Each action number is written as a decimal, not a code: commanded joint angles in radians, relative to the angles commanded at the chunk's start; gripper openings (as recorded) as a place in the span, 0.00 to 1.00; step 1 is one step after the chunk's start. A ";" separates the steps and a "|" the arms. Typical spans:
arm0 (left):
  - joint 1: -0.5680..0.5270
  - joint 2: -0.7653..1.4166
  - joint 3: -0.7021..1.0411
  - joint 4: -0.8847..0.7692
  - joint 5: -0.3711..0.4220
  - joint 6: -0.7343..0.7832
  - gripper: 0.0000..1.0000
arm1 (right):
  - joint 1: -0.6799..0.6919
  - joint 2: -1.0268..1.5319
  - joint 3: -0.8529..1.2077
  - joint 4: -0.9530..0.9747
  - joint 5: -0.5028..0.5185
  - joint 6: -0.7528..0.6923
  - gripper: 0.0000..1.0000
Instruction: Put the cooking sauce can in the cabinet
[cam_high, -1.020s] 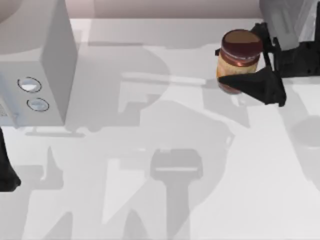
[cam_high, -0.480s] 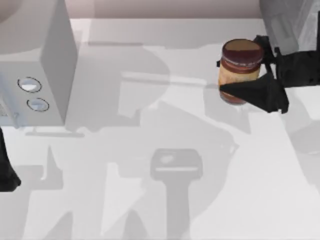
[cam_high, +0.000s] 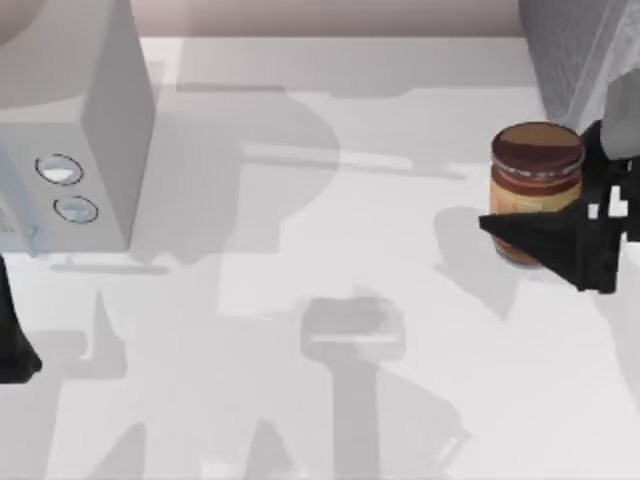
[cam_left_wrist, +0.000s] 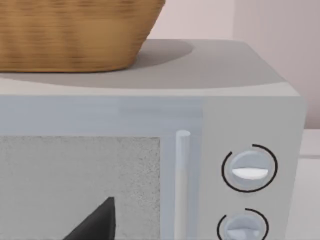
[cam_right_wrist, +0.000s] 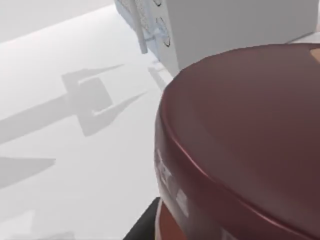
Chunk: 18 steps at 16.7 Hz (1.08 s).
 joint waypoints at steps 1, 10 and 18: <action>0.000 0.000 0.000 0.000 0.000 0.000 1.00 | -0.006 -0.105 -0.055 -0.014 0.068 0.014 0.00; 0.000 0.000 0.000 0.000 0.000 0.000 1.00 | -0.096 -1.080 -0.537 -0.116 0.707 0.194 0.00; 0.000 0.000 0.000 0.000 0.000 0.000 1.00 | -0.142 -1.425 -0.718 -0.117 1.012 0.303 0.00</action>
